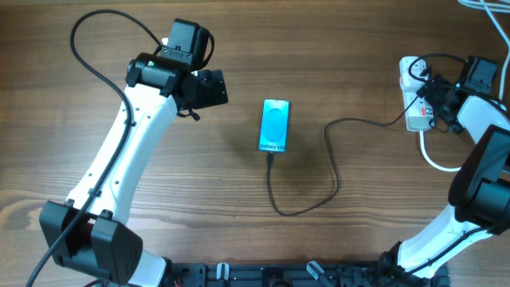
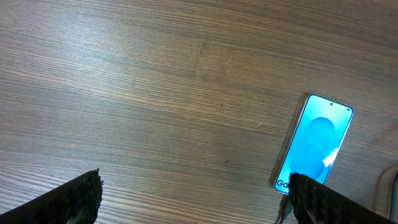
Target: Plug charger to phone and switch on socket
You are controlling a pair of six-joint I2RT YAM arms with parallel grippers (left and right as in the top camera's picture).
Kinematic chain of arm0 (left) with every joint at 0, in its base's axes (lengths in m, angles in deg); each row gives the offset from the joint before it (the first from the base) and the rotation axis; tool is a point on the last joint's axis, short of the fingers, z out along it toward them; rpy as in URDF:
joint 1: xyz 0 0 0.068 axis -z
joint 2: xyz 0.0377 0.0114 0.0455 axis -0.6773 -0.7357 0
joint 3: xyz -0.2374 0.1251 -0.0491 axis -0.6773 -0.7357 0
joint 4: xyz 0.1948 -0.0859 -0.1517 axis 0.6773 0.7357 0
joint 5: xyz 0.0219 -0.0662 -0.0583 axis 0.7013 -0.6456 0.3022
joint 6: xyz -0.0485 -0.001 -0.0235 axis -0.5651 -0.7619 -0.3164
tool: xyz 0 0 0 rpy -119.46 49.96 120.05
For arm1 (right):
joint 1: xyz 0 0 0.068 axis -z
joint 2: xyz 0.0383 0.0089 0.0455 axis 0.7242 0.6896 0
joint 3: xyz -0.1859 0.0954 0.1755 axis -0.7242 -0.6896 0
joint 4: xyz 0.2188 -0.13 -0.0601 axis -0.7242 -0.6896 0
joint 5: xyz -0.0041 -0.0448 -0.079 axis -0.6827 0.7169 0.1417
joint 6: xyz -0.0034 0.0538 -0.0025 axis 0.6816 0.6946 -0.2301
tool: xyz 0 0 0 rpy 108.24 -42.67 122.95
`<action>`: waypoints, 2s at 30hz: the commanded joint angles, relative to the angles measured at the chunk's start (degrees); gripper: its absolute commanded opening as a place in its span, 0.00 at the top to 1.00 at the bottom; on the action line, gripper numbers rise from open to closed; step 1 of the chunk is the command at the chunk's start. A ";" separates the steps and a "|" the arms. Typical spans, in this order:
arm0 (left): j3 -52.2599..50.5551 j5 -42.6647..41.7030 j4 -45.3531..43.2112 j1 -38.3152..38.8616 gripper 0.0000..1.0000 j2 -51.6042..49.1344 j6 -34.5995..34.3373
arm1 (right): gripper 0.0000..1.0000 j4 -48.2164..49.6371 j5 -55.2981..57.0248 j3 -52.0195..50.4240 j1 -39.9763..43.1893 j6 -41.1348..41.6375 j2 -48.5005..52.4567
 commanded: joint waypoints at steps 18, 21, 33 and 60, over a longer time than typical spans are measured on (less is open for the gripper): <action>-0.09 0.76 -0.15 -0.42 0.00 -0.07 -0.52 | 0.00 -35.82 3.74 -2.67 -14.80 4.17 -40.81; -0.09 0.76 -0.15 -0.42 0.00 -0.07 -0.52 | 0.01 -37.22 4.63 -2.75 -28.37 4.33 -48.02; -0.09 0.76 -0.15 -0.42 0.00 -0.07 -0.52 | 0.00 -47.19 9.44 -2.75 -47.74 7.32 -67.28; -0.09 0.76 -0.15 -0.42 0.00 -0.07 -0.52 | 0.00 3.65 -4.81 -55.10 -31.98 -17.38 -105.98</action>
